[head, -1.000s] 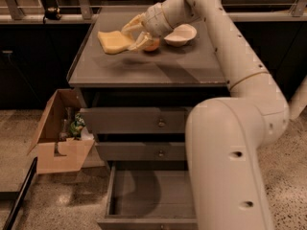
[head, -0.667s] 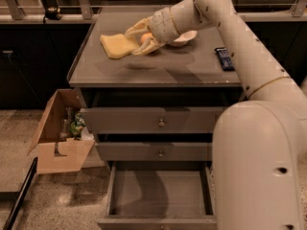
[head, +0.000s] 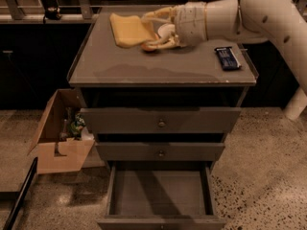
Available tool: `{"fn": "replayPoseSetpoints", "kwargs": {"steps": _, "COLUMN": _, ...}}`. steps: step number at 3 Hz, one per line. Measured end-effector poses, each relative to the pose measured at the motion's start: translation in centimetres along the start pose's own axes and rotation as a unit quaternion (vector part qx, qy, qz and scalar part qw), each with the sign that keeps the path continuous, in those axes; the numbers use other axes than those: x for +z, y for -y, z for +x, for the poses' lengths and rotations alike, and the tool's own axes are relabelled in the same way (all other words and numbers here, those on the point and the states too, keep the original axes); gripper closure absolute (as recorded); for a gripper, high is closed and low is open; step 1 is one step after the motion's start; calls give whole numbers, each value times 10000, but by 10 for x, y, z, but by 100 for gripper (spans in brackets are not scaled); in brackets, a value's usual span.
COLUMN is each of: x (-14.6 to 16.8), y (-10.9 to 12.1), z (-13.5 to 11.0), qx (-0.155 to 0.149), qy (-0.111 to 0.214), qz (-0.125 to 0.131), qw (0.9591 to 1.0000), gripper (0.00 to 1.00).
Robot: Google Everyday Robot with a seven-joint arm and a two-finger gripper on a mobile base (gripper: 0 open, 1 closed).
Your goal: Place sponge into bottom drawer
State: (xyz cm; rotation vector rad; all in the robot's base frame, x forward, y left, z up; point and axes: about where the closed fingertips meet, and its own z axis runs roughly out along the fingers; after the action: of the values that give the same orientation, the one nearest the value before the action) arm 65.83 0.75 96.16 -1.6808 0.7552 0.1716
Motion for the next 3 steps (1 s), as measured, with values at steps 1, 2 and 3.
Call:
{"fn": "replayPoseSetpoints", "kwargs": {"steps": 1, "x": -15, "y": -36, "z": 10, "qx": 257, "qy": -124, "qz": -90, "qw": 9996, "gripper": 100}}
{"fn": "replayPoseSetpoints", "kwargs": {"steps": 2, "x": -15, "y": -36, "z": 10, "qx": 257, "qy": -124, "qz": -90, "qw": 9996, "gripper": 100}}
{"fn": "replayPoseSetpoints", "kwargs": {"steps": 3, "x": -14, "y": -44, "z": 3, "qx": 219, "qy": -220, "qz": 45, "qw": 9995, "gripper": 100}}
